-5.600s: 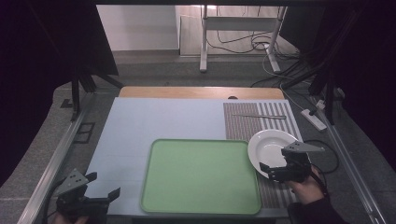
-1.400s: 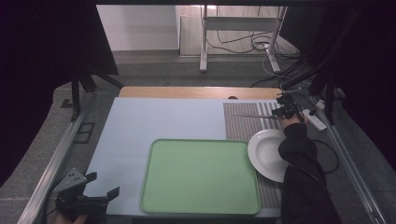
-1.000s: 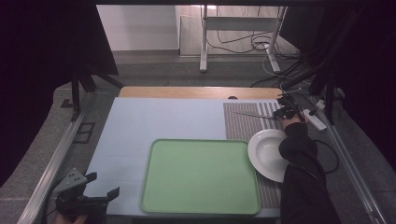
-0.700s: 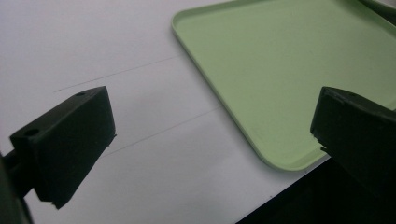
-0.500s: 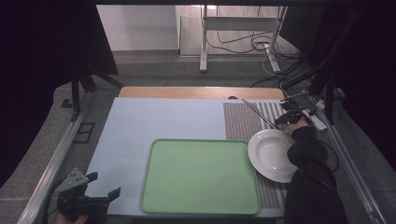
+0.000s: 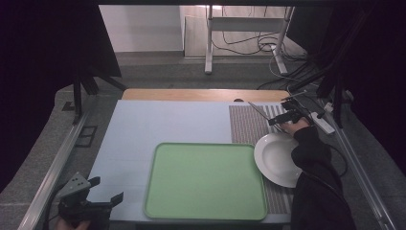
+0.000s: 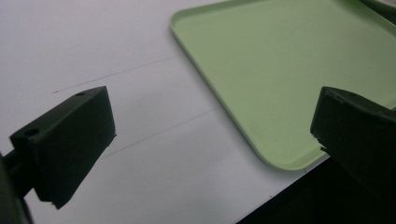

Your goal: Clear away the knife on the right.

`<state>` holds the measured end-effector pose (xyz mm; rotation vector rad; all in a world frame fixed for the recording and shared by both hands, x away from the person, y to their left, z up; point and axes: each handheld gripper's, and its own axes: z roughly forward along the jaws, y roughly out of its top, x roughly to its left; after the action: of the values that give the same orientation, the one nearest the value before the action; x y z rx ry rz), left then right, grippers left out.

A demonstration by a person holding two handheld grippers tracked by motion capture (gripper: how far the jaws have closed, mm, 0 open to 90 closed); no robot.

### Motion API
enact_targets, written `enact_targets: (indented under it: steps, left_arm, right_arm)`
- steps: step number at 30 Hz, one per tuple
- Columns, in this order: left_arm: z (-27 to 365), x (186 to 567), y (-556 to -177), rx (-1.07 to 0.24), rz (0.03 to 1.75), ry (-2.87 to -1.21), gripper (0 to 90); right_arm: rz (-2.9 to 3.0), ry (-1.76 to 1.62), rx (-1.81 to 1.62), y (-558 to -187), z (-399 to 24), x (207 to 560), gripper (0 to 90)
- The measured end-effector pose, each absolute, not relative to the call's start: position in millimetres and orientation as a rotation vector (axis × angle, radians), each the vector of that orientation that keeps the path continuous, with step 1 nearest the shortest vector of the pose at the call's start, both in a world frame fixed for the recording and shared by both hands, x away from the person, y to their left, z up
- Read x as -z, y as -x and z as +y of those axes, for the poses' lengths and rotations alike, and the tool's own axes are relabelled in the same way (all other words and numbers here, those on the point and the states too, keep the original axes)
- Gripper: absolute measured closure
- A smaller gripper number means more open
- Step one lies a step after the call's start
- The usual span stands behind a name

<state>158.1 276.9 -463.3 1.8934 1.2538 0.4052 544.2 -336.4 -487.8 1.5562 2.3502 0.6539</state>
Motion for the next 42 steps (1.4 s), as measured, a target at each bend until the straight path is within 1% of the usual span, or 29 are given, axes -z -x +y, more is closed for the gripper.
enact_targets:
  steps: [1, 8, 9, 10, 13, 14, 15, 16, 17, 18, 19, 22, 24, 25, 28, 34, 42]
  left_arm:
    - [277, 463, -158, -0.404, 1.254, -1.893, 0.0]
    - [277, 463, -158, -0.404, 1.253, -1.89, 0.0]
    - [277, 463, -158, -0.403, 1.253, -1.889, 0.0]
    - [277, 463, -158, -0.403, 1.253, -1.889, 0.0]
    - [277, 463, -158, -0.403, 1.253, -1.89, 0.0]
    - [277, 463, -158, -0.402, 1.253, -1.89, 0.0]
    - [277, 463, -158, -0.402, 1.253, -1.89, 0.0]
    - [277, 463, -158, -0.402, 1.253, -1.889, 0.0]
    - [277, 463, -158, -0.401, 1.254, -1.889, 0.0]
    - [278, 463, -158, -0.402, 1.253, -1.889, 0.0]
    - [278, 463, -158, -0.402, 1.254, -1.889, 0.0]
    - [277, 463, -158, -0.402, 1.253, -1.89, 0.0]
    - [277, 464, -158, -0.402, 1.253, -1.889, 0.0]
    - [277, 464, -158, -0.402, 1.254, -1.888, 0.0]
    - [277, 463, -158, -0.401, 1.255, -1.889, 0.0]
    - [278, 463, -158, -0.401, 1.254, -1.888, 0.0]
    - [278, 463, -158, -0.399, 1.254, -1.887, 0.0]
  right_arm:
    - [2.362, -1.539, -0.635, -544, -334, 488, 0.0]
    - [2.377, -1.51, -0.555, -551, -326, 498, 0.0]
    - [2.387, -1.507, -0.56, -551, -326, 499, 2.4]
    - [2.396, -1.512, -0.57, -552, -326, 500, 9.2]
    - [2.372, -1.526, -0.554, -553, -326, 502, 11.5]
    - [2.37, -1.493, -0.528, -554, -326, 501, 20.9]
    - [2.37, -1.493, -0.528, -554, -326, 501, 20.9]
    - [2.387, -1.467, -0.544, -553, -325, 498, 33.2]
    - [2.387, -1.467, -0.544, -553, -325, 498, 33.2]
    - [2.396, -1.45, -0.55, -553, -324, 498, 38.1]
    - [2.414, -1.432, -0.55, -553, -323, 496, 45.2]
    - [2.428, -1.406, -0.563, -553, -321, 495, 61.8]
    - [2.428, -1.406, -0.569, -553, -321, 494, 75.7]
    - [2.434, -1.41, -0.569, -553, -321, 494, 78.7]
    - [2.44, -1.426, -0.567, -554, -322, 493, 80.2]
    - [2.448, -1.41, -0.552, -553, -321, 493, 80.6]
    - [2.385, -1.437, -0.602, -551, -336, 483, 80.7]
